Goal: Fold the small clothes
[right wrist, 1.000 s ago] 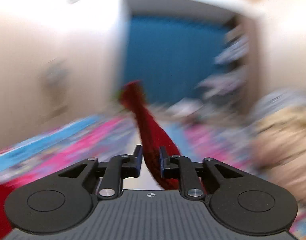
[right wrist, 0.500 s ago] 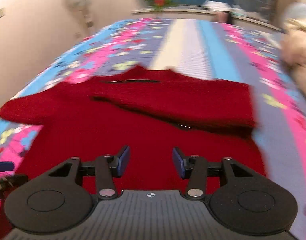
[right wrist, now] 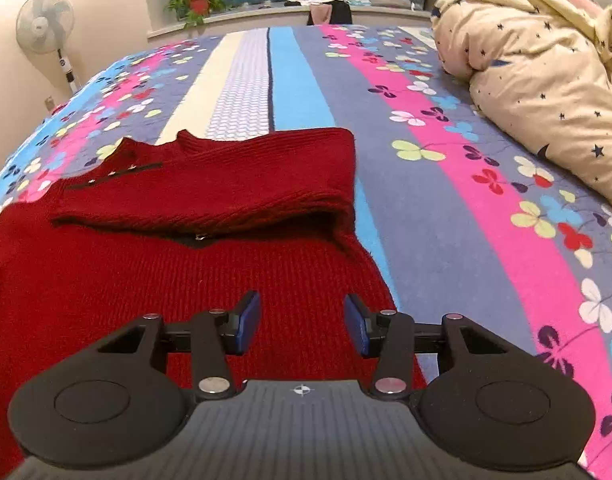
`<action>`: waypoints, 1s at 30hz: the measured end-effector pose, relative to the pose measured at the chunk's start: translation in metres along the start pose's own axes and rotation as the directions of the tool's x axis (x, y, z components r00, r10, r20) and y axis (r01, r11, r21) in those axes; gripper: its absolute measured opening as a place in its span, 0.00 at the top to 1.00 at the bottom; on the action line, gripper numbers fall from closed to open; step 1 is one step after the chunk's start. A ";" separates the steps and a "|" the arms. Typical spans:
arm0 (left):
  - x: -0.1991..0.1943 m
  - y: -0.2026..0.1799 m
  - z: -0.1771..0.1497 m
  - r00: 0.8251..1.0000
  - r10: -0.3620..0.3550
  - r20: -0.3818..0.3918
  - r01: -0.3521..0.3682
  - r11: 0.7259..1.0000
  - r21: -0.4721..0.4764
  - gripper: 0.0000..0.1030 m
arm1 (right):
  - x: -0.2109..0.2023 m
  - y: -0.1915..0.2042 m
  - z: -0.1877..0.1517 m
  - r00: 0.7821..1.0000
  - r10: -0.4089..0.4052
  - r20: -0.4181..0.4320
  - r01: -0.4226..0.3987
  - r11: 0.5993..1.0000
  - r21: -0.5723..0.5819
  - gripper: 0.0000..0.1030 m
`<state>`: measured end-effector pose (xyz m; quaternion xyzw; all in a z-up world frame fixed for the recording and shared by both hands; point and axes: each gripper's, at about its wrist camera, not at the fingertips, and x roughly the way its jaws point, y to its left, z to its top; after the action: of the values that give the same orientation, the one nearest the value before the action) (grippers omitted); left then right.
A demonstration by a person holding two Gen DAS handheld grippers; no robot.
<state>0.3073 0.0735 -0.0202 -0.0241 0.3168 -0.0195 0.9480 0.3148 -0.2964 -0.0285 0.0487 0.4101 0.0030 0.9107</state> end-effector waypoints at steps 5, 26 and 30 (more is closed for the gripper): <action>0.068 0.008 0.033 0.999 0.033 -0.009 -0.033 0.997 -0.066 0.65 | 0.000 -0.004 0.013 0.999 0.049 -0.004 -0.048 0.998 0.038 0.53; 0.134 0.047 0.055 1.000 0.010 0.002 -0.008 0.889 -0.457 0.93 | 0.009 -0.023 0.015 0.997 0.059 -0.046 -0.054 0.994 0.098 0.53; 0.067 0.048 0.040 0.983 0.131 0.130 -0.053 0.874 -0.483 0.93 | 0.010 -0.024 0.016 0.998 0.045 -0.043 -0.040 0.993 0.109 0.53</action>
<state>0.3864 0.1193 -0.0313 -0.2431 0.2363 0.1062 0.9348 0.3322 -0.3210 -0.0276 0.1067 0.4290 0.0012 0.8970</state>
